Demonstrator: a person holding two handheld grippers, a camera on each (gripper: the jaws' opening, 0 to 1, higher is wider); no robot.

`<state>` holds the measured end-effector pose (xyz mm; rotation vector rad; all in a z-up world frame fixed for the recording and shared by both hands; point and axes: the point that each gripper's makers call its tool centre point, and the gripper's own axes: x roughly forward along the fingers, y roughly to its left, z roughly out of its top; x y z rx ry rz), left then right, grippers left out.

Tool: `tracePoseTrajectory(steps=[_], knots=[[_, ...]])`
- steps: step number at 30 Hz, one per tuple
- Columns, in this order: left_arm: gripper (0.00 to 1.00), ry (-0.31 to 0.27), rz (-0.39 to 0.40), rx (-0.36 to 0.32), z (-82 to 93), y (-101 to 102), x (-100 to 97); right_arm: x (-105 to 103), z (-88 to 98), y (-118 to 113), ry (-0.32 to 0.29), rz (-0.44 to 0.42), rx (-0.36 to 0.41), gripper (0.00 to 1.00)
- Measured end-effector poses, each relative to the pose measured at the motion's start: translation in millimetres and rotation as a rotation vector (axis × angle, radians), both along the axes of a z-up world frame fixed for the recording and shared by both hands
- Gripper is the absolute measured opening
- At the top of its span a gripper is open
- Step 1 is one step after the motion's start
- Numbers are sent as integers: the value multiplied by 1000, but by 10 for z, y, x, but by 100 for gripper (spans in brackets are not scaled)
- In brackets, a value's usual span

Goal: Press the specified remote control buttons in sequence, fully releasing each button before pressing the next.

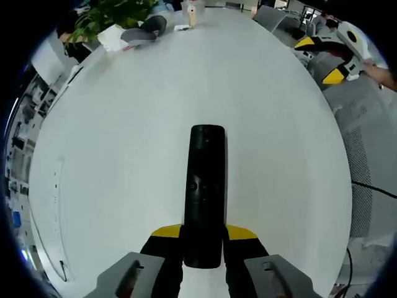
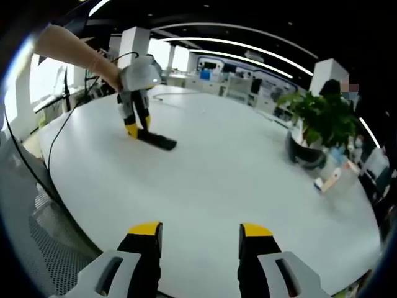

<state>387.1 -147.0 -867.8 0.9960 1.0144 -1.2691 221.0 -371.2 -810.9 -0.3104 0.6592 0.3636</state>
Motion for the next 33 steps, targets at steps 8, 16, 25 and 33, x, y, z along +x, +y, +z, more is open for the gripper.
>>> tracePoseTrajectory(steps=[8, 16, 25, 33], knots=[[23, 4, 2, 0, -2, 9, -75, -6, -8, 11, 2, 9, -1, 47], [23, 5, -9, 15, -6, 13, -139, -1, -6, 0, 0, 0, 7, 46], [23, 7, -20, 26, -6, 29, -228, 1, 3, -5, -5, -1, 3, 47], [23, 8, -15, 21, 1, 41, -297, -1, 18, -4, -10, -5, 9, 47]])
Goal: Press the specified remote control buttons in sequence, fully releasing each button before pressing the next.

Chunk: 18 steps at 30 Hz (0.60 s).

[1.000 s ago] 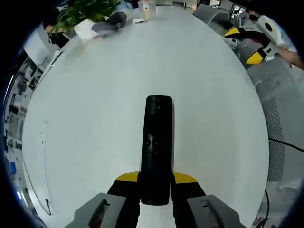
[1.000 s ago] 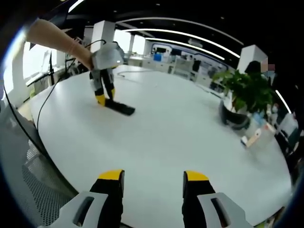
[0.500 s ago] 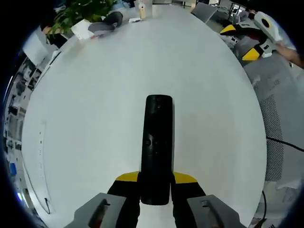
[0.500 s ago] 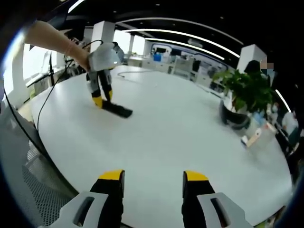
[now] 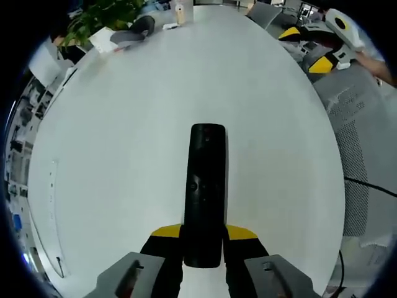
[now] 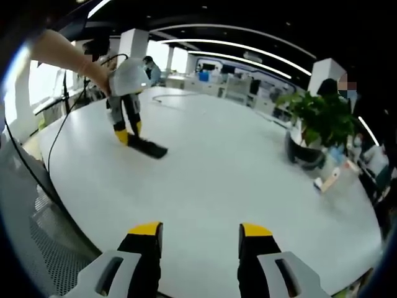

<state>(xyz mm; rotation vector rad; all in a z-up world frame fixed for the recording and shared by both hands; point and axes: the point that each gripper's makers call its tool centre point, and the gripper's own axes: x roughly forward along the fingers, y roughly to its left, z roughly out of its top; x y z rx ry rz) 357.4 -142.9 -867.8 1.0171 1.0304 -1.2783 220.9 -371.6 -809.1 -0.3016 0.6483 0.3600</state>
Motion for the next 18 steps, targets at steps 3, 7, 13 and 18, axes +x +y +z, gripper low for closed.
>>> tracePoseTrajectory(steps=[3, 7, 13, 18], knots=[[23, 0, 8, -3, 2, -1, -19, -3, -3, 1, 2, 2, -2, 46], [23, 1, 5, -7, 1, 1, -64, -5, -1, -4, 3, 1, -1, 45], [23, -1, 7, -9, 5, 3, -110, -15, -12, -1, 11, 7, -5, 44], [23, -1, -11, -9, 6, 8, -184, -12, -5, 14, 10, 15, 3, 43]])
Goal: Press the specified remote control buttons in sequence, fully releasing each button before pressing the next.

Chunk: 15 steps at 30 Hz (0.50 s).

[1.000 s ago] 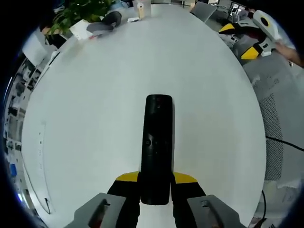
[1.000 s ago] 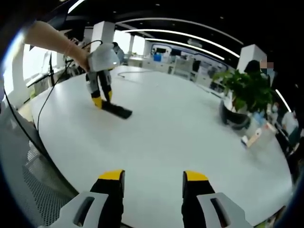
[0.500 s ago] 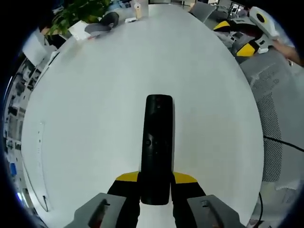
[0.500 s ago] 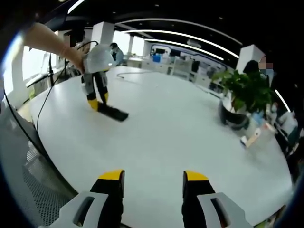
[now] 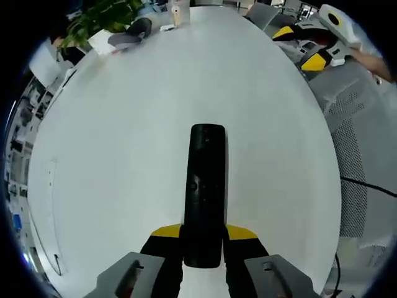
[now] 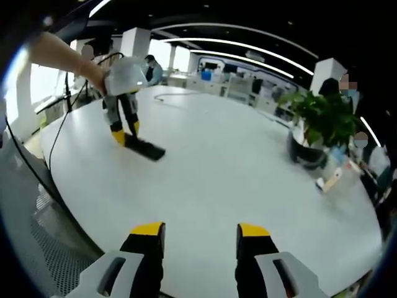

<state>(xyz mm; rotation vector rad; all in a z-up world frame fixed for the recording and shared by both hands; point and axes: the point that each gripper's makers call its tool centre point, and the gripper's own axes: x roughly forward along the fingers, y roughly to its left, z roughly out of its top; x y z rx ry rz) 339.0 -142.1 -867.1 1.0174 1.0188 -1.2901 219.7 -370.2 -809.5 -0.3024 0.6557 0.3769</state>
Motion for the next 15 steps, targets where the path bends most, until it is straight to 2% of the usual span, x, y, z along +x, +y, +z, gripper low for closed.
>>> tracePoseTrajectory(steps=[4, 15], knots=[[23, 2, 1, -4, 3, 3, -27, 3, 42, -1, -22, 12, -24, 37], [23, 3, -16, -5, 2, 14, -144, 7, 39, 9, -20, 9, -11, 37]])
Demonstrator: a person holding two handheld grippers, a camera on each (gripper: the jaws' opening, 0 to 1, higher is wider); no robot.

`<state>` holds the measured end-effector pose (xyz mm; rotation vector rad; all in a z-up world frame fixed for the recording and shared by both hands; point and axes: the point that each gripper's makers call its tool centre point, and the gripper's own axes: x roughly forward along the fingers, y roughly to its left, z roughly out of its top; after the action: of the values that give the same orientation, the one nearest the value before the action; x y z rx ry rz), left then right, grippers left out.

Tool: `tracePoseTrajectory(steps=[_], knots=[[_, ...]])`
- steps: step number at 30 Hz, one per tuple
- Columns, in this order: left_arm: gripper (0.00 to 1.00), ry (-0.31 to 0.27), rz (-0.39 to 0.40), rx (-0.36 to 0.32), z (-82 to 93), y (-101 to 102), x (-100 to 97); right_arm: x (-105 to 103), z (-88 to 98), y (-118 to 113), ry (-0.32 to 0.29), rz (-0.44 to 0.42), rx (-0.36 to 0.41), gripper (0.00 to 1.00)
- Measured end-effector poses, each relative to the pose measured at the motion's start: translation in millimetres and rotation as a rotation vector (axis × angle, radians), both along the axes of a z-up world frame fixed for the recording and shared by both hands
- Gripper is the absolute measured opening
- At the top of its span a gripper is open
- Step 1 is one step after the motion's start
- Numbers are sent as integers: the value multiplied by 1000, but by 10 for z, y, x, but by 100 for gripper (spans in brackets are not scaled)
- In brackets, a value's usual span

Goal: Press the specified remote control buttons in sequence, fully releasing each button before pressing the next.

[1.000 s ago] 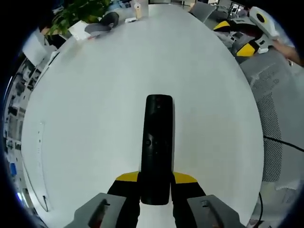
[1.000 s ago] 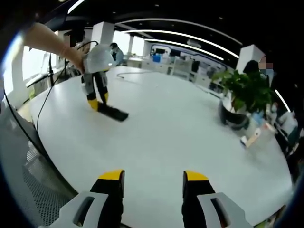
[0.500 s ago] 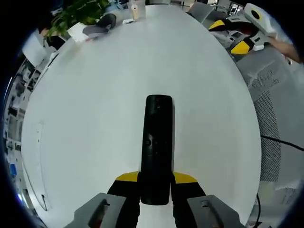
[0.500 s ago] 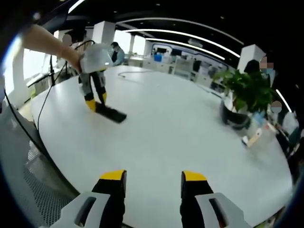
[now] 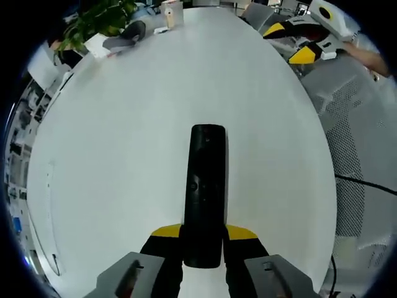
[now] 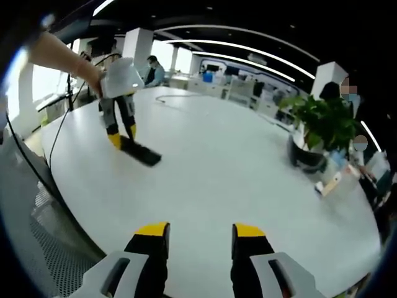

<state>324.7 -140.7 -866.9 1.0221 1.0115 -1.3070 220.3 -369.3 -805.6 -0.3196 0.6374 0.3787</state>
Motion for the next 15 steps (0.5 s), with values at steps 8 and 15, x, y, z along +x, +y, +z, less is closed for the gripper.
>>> tracePoseTrajectory(steps=[8, 15], knots=[[23, -2, -7, 3, 3, 5, -63, 10, 17, 40, -10, 12, 17, 37], [23, -3, -1, -5, -2, 11, -123, 13, 35, 106, -22, 44, 25, 36]])
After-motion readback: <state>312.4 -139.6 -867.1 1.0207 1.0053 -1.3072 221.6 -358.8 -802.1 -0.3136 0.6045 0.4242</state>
